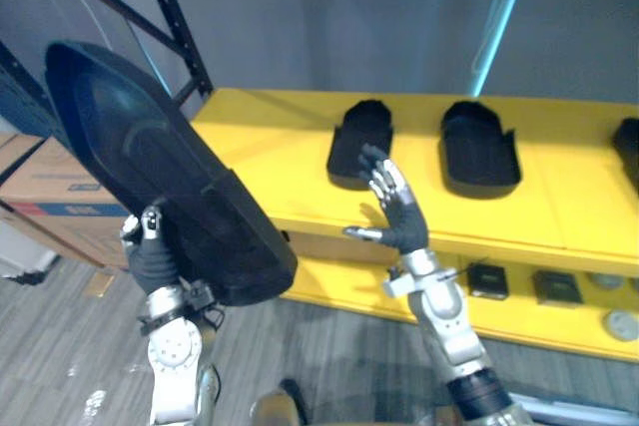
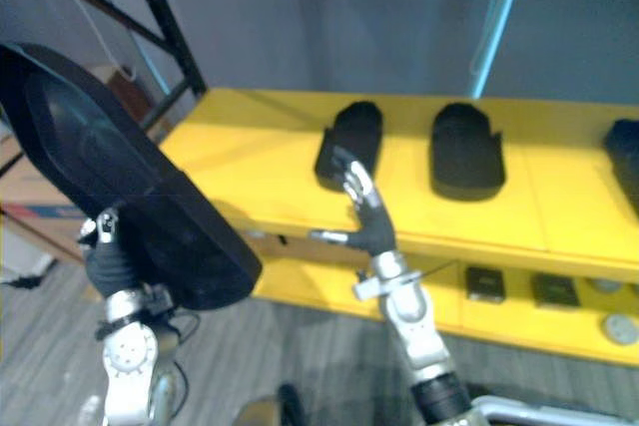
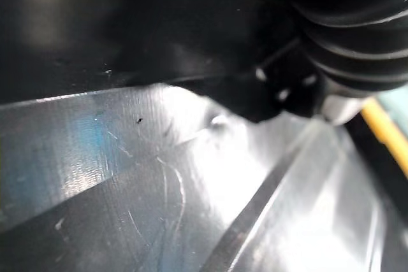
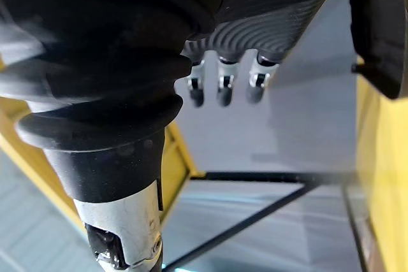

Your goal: Walk over and take plastic housings, then place them on the shelf

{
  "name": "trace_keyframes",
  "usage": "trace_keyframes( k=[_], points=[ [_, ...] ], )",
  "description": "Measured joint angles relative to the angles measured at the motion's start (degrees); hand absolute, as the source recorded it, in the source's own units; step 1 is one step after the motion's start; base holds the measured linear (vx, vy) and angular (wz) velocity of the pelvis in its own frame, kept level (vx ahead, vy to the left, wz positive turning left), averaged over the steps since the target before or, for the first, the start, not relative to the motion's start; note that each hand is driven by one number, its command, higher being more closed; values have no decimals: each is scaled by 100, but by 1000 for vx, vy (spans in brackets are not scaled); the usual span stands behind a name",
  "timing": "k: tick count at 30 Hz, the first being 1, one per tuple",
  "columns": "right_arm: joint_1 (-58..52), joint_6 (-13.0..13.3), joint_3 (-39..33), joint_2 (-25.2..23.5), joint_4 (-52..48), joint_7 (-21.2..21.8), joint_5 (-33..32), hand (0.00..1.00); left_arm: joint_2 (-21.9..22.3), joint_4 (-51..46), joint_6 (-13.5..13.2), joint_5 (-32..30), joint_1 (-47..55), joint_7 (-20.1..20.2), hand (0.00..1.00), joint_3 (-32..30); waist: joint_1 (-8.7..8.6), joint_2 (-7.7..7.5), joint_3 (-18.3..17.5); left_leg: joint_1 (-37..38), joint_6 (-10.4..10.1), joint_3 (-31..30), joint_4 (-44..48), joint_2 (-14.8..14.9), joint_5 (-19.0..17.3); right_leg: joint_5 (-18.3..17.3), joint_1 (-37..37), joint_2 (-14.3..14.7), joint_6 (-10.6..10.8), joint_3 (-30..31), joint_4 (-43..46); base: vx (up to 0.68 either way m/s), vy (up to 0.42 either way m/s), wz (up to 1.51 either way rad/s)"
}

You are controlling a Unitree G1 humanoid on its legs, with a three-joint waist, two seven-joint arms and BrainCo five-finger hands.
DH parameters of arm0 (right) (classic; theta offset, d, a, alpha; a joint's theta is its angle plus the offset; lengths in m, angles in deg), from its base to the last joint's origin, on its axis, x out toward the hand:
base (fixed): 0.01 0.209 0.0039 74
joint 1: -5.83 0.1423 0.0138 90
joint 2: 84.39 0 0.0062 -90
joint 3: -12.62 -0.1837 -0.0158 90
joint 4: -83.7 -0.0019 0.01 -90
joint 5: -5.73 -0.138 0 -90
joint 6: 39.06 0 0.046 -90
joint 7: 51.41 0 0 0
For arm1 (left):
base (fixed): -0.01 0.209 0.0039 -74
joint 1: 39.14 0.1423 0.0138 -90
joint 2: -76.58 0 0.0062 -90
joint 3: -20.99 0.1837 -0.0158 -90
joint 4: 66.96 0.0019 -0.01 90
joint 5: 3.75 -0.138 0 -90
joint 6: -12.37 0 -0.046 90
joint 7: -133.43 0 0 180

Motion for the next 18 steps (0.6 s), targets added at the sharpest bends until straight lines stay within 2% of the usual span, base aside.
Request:
trace_keyframes(
  k=[1,2,3,4,5,6,7,9,11,12,14,16,18],
  points=[
    [-9,123,-59,-59,41,-10,-24,0,25,26,-1,65,-44,156,100,-1,-109,-107,10,86,300,-200,-194,-105,-150,275,11,-152,393,-184,-171,-170,34,117],
    [24,136,-48,-91,128,-29,-70,0,20,27,-6,90,6,211,100,-13,-23,-86,25,113,239,-117,42,22,-465,296,-20,-149,437,-194,-117,-4,3,80],
    [22,140,-31,-135,184,-75,-95,0,20,34,-1,101,107,261,100,-31,22,-76,61,232,32,50,182,174,-648,330,10,-182,474,-244,-83,38,88,43],
    [7,181,1,-131,239,-197,-90,0,33,99,0,199,219,414,100,15,14,-9,46,573,-347,116,-195,233,-613,373,24,-256,547,-380,-50,48,117,54],
    [7,193,4,-135,246,-286,-56,0,33,129,3,238,240,505,100,49,15,60,5,718,-448,98,-464,236,-567,398,24,-284,590,-423,-42,31,175,52],
    [9,221,1,-146,251,-438,41,0,21,141,8,295,250,627,100,129,23,144,-7,914,-652,92,-840,176,-494,429,30,-341,644,-470,-8,13,201,31],
    [-11,231,0,-264,307,-639,244,0,-14,137,13,308,251,813,100,171,34,130,14,1044,-651,97,-1055,-22,-369,512,84,-509,729,-492,12,-25,285,32],
    [-115,230,-4,-441,351,-949,594,0,-82,138,68,308,244,1070,100,246,26,1,100,1101,-516,-42,-1132,-272,-433,519,159,-642,735,-267,67,-57,248,46],
    [-503,227,0,-632,140,-1253,690,0,-393,246,204,302,60,1334,100,541,-148,-68,121,984,-363,-593,-1220,-510,-411,387,109,-608,439,868,111,-40,179,109],
    [-569,225,2,-657,99,-1297,699,0,-466,246,207,301,13,1385,100,596,-182,-96,131,986,-356,-664,-1301,-547,-396,350,102,-578,425,1079,84,-34,155,111],
    [-695,189,-5,-686,33,-1308,803,0,-648,250,211,295,-97,1421,100,662,-215,-173,108,891,-309,-735,-1385,-626,-347,349,49,-515,467,1266,-69,-44,38,63],
    [-732,177,2,-691,22,-1282,794,0,-653,323,213,250,-138,1351,100,596,-187,-235,83,788,-302,-724,-1385,-680,-146,298,34,-540,714,1172,-183,-2,-44,18],
    [-775,177,-32,-671,19,-1196,778,0,-644,443,260,254,-143,1314,100,618,-212,-129,136,758,-314,-736,-1381,-657,-13,359,42,-499,860,1172,-200,35,-52,8]
  ],
)
